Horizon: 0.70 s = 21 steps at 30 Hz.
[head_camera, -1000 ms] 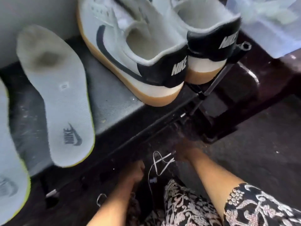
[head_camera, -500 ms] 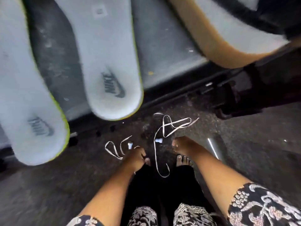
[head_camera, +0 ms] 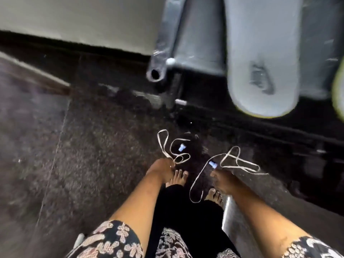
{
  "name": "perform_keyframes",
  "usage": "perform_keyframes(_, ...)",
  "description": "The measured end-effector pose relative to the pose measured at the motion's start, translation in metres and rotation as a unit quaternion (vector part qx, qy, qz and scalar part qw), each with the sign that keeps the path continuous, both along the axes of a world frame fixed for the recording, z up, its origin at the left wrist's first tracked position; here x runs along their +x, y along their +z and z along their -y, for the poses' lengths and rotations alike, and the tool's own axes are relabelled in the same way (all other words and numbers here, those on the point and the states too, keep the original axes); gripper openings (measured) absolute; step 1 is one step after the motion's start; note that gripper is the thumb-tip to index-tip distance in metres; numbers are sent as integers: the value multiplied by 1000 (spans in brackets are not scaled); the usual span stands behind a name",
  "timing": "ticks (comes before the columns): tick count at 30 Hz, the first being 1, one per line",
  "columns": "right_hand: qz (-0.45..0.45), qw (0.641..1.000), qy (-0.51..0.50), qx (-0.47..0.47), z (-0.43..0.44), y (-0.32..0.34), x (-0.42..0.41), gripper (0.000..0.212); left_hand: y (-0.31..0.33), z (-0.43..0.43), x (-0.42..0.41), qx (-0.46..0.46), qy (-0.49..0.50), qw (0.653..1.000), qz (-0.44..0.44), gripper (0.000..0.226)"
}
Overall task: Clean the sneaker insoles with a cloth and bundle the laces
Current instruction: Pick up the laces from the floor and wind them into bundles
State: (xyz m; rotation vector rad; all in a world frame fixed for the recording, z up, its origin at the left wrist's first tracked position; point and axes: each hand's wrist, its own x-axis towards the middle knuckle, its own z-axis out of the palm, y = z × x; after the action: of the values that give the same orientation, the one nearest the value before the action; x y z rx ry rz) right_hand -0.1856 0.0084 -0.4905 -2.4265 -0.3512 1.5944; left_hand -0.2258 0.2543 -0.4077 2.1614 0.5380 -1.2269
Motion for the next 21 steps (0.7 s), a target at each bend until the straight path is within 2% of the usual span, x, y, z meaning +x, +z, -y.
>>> perform_keyframes(5, 35, 996, 65, -50, -1, -34, 1, 40, -30, -6, -33, -10, 73, 997, -12, 30)
perform_keyframes(8, 56, 991, 90, -81, -4, -55, 5, 44, -60, -1, -53, -22, 60, 998, -20, 41)
perform_keyframes(10, 42, 990, 100, -90, -2, -76, 6, 52, -79, 3, -64, -33, 62, 997, -22, 38)
perform_keyframes(14, -11, 982, 155, -110, -8, -106, 4, 54, -109, 8, -85, -44, 75, 996, -10, 50)
perform_keyframes(17, 3, 977, 175, -126, -9, -124, 3, 64, -120, 7, -90, -41, 78, 996, -4, 48)
perform_keyframes(21, 9, 974, 176, -141, -8, -139, -2, 64, -138, 3, -99, -62, 90, 994, -21, 36)
